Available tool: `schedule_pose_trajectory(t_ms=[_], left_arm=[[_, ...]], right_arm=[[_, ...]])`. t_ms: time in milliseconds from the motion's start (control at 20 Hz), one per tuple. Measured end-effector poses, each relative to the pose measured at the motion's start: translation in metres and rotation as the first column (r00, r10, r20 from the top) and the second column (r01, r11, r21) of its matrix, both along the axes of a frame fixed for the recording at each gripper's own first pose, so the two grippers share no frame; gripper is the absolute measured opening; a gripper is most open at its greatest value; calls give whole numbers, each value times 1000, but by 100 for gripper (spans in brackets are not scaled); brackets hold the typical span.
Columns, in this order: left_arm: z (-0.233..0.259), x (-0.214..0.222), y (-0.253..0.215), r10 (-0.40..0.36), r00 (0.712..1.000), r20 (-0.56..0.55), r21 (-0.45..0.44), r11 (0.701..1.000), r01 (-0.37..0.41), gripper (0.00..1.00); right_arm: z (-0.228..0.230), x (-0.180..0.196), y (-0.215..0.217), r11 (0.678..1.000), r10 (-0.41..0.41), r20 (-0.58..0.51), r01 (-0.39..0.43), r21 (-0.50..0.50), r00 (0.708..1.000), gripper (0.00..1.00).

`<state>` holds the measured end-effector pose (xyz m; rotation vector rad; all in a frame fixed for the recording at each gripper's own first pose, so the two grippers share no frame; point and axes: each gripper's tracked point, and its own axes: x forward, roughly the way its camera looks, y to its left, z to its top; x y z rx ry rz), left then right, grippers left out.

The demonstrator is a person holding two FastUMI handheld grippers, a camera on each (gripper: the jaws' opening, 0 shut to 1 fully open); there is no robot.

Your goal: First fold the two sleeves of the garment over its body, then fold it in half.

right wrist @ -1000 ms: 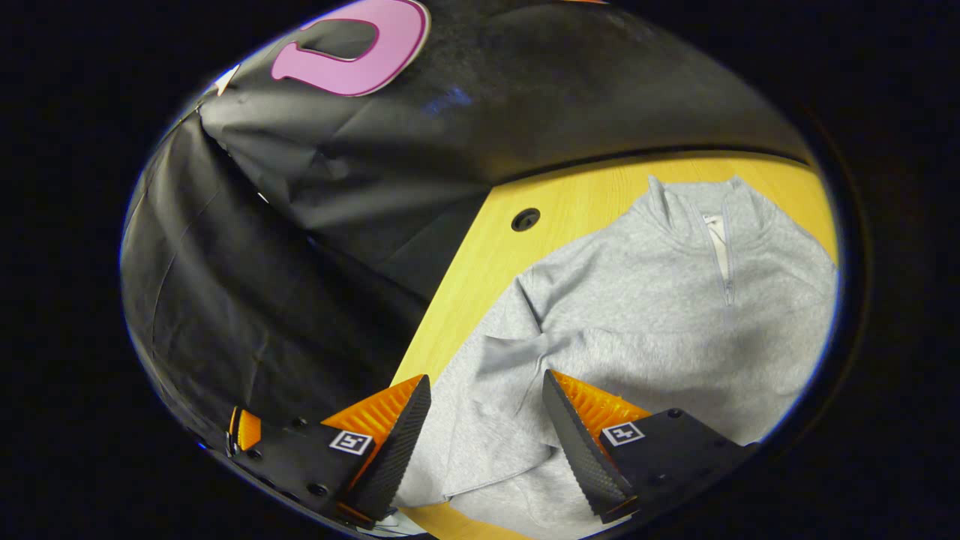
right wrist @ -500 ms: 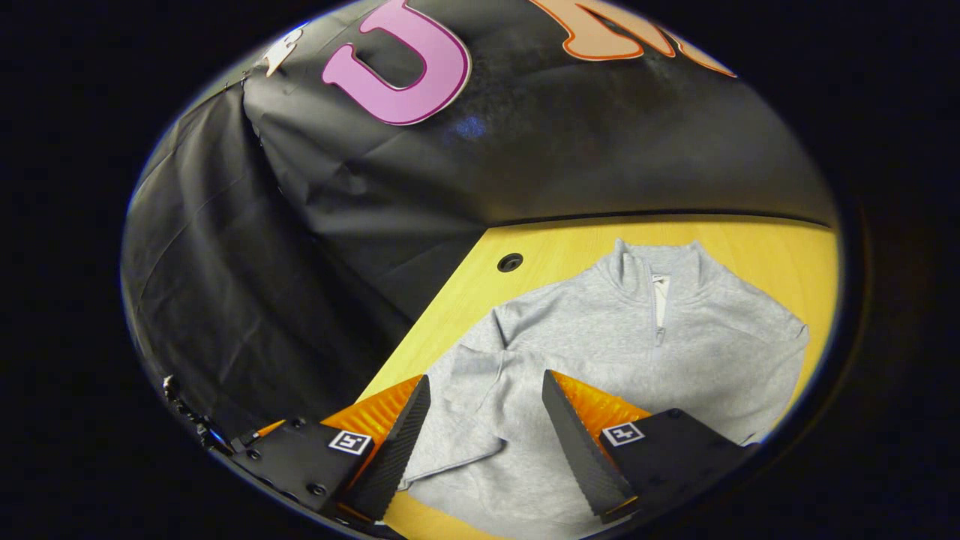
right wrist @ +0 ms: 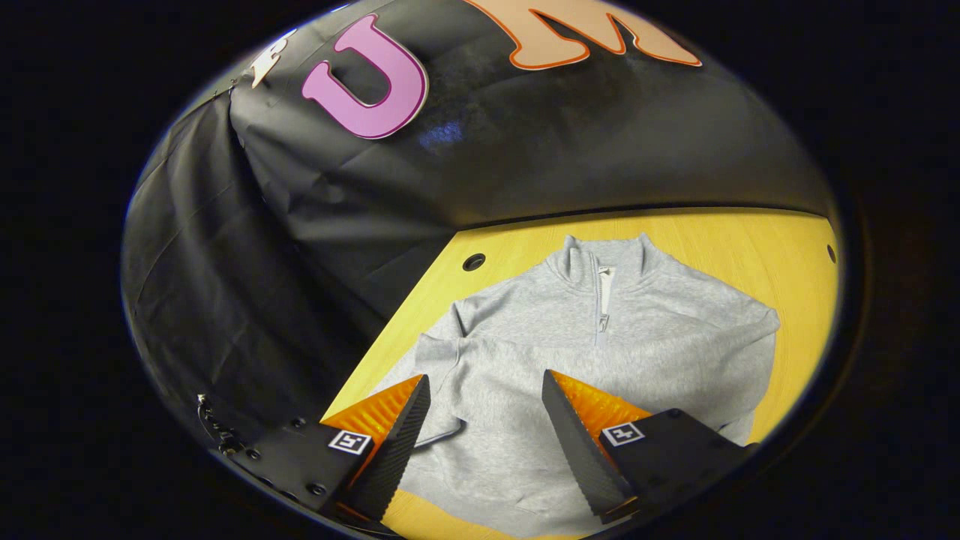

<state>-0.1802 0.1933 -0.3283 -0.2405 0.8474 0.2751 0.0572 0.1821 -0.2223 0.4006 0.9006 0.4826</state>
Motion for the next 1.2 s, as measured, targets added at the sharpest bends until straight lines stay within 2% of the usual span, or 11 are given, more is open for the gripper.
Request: schedule_pose_trajectory(t_ms=[150, 350, 500, 600, 750, 800, 850, 950, 1050, 1200], left_arm=[[-1, 3, 2, -22, 999, -32, -17, 1000, 22, 99], [2, 1, 3, 4, 997, -83, -50, 999, -9, 98], [-1, -2, 6, 12, 994, -110, -24, 1000, -15, 98], [-2, 0, 16, 12, 993, -114, -11, 1000, -13, 80], [-2, 4, 11, 37, 992, -121, -36, 998, -42, 40], [-4, 5, 11, 41, 991, -125, -43, 998, -47, 35], [-4, 8, 10, 50, 991, -121, -53, 997, -56, 19], [-3, 10, 11, 63, 989, -130, -73, 995, -73, 7], [-2, 13, 7, 75, 985, -155, -112, 989, -93, 0], [18, 30, 17, 79, 989, -123, -107, 990, -92, 0]], right_arm=[[-3, 0, -5, 1000, -10, 5, 10, -6, 1000, 96], [-3, -3, -2, 1000, 2, 17, -1, -8, 1000, 96], [-4, -6, -3, 1000, 15, 22, -14, -25, 1000, 96], [-5, -6, -4, 1000, 17, 22, -16, -24, 1000, 96], [-3, -4, -5, 1000, 9, 31, -8, -20, 999, 95], [-3, -4, -7, 1000, 7, 32, -6, -18, 999, 95], [-4, -6, -8, 1000, 5, 32, -5, -18, 999, 96], [-3, -6, -10, 1000, 4, 36, -4, -21, 999, 96], [0, -8, -14, 1000, 4, 44, -3, -21, 999, 96], [4, -7, -25, 1000, -9, 67, 11, -28, 998, 95]])
